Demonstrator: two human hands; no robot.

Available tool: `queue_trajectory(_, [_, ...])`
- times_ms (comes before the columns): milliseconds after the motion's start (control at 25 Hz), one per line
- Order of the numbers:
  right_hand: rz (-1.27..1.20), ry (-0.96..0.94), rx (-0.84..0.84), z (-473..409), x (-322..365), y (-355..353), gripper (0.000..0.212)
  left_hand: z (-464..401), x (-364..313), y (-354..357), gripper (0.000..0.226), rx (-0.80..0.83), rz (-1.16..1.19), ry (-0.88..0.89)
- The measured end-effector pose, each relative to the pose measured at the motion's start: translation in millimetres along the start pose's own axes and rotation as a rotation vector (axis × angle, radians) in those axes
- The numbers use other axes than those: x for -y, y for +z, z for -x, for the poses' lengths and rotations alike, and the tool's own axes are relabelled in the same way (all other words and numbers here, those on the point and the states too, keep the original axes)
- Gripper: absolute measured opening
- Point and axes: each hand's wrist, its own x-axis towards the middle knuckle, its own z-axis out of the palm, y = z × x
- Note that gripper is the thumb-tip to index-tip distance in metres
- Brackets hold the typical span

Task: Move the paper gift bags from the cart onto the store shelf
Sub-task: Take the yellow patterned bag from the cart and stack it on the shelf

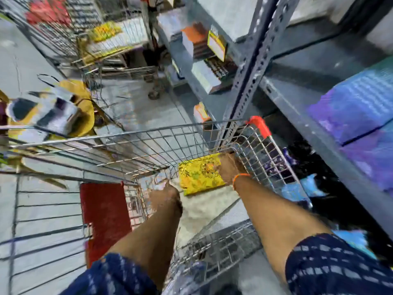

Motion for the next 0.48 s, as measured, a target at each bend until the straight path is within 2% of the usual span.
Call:
queue_trajectory(80, [-0.061,0.158,-0.016,-24,-11,22,0.069,-22,17,26,0.045,0.081,0.093,-0.184])
queue_trajectory(160, [-0.166,0.253,-0.04,-44,-18,42,0.082,-48,30,45,0.054,0.084,0.153,-0.255])
queue_trajectory(240, [-0.272,0.319,-0.122,-60,-18,57,0.074,-72,45,60,0.055,0.09,0.164,-0.31])
queue_trajectory(280, [-0.327,0.341,-0.172,-66,-19,62,0.066,-83,50,67,0.046,0.084,0.167,-0.307])
queue_trajectory(360, [-0.419,0.365,-0.239,-73,-18,65,0.057,-93,56,72,0.003,0.166,0.154,-0.312])
queue_trajectory(440, [-0.528,0.388,-0.275,-71,-19,64,0.057,-87,55,72,0.023,0.228,0.112,-0.325])
queue_trajectory(480, [-0.584,0.393,-0.275,-64,-19,60,0.058,-77,50,68,0.026,0.225,0.136,-0.294])
